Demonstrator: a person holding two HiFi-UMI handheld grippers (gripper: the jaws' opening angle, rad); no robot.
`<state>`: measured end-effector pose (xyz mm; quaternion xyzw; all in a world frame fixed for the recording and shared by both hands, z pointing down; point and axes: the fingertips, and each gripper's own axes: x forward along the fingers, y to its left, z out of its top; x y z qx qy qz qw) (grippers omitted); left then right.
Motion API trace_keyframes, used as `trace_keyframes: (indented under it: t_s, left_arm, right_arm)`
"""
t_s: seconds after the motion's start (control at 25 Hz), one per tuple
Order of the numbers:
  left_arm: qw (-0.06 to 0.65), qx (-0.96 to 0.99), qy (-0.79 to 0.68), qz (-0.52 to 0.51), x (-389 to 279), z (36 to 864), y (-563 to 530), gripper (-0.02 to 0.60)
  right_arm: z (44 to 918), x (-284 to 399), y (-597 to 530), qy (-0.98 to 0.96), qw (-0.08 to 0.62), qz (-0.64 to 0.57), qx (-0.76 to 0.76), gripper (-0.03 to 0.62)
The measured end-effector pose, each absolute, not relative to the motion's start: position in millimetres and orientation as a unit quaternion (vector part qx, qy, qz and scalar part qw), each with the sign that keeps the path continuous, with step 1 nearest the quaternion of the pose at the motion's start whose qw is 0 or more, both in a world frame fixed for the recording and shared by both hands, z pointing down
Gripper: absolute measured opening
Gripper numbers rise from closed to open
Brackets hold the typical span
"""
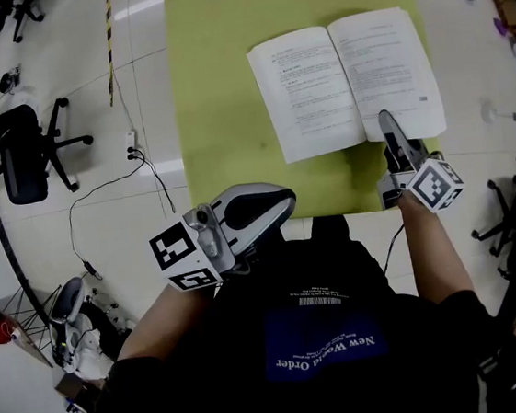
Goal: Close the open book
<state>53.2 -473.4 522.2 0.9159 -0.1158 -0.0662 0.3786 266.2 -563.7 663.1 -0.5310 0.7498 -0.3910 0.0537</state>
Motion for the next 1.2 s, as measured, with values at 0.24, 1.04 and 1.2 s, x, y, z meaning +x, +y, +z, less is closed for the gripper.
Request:
trace_keyframes:
  t_s: [0.24, 1.04, 1.2]
  left_arm:
    - [0.38, 0.913, -0.127, -0.074, 45, 518, -474, 0.006]
    - [0.373, 0.908, -0.147, -0.121, -6, 518, -476, 0.006]
    - [0.364, 0.909, -0.157, -0.13, -18, 514, -480, 0.006]
  right_arm:
    - [653, 258, -562, 0.776, -0.013, -0.342, -0.53, 0.089]
    - [680, 166, -541, 0.81, -0.34, -0.15, -0.452, 0.112]
    - [713, 128, -515, 0.796, -0.506, -0.091, -0.318, 0.251]
